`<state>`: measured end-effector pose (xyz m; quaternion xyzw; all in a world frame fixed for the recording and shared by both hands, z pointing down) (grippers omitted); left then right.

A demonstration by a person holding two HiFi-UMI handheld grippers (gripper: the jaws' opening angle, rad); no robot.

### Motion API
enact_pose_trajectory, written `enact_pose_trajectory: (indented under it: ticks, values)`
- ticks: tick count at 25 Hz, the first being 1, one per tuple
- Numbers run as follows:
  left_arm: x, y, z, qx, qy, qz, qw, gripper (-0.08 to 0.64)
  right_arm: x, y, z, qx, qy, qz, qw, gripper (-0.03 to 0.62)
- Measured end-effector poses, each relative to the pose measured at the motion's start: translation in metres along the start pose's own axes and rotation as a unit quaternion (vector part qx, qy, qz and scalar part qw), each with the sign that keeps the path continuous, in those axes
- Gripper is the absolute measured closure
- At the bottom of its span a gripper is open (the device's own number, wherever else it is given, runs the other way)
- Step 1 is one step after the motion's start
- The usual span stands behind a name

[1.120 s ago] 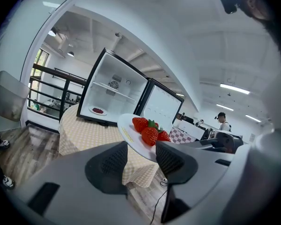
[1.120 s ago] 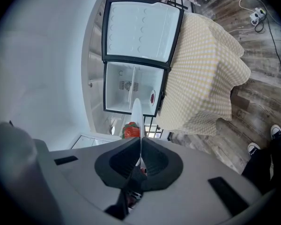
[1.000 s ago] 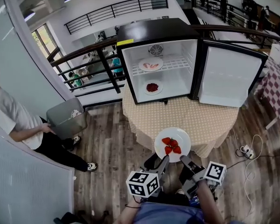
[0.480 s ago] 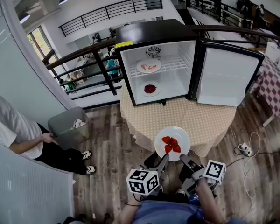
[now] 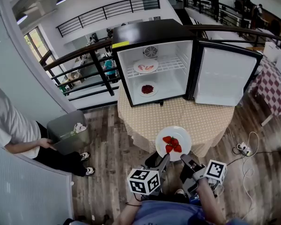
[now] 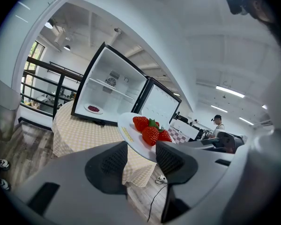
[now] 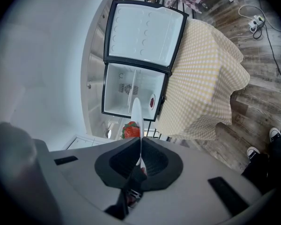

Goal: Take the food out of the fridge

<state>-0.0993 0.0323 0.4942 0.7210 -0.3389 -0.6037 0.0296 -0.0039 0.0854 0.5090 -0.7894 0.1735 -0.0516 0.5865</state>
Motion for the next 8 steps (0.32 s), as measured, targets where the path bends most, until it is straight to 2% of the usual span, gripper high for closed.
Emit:
enact_pose_trajectory:
  ticks: [8]
  values:
    - [-0.0032, -0.0007, -0.0049, -0.002, 0.003, 0.0, 1.0, 0.371, 0.0025, -0.0033, 0.0004, 0.003, -0.001, -0.003, 1.0, 0.571]
Point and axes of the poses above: the fingertips, and each gripper's own axes: z backward along the fingers, y to its left, x out of its top, the point moved 1 cm from there along z, backward along the fingers, and after that the axes turned 7 degrees about -x, right-handed, at the moved point
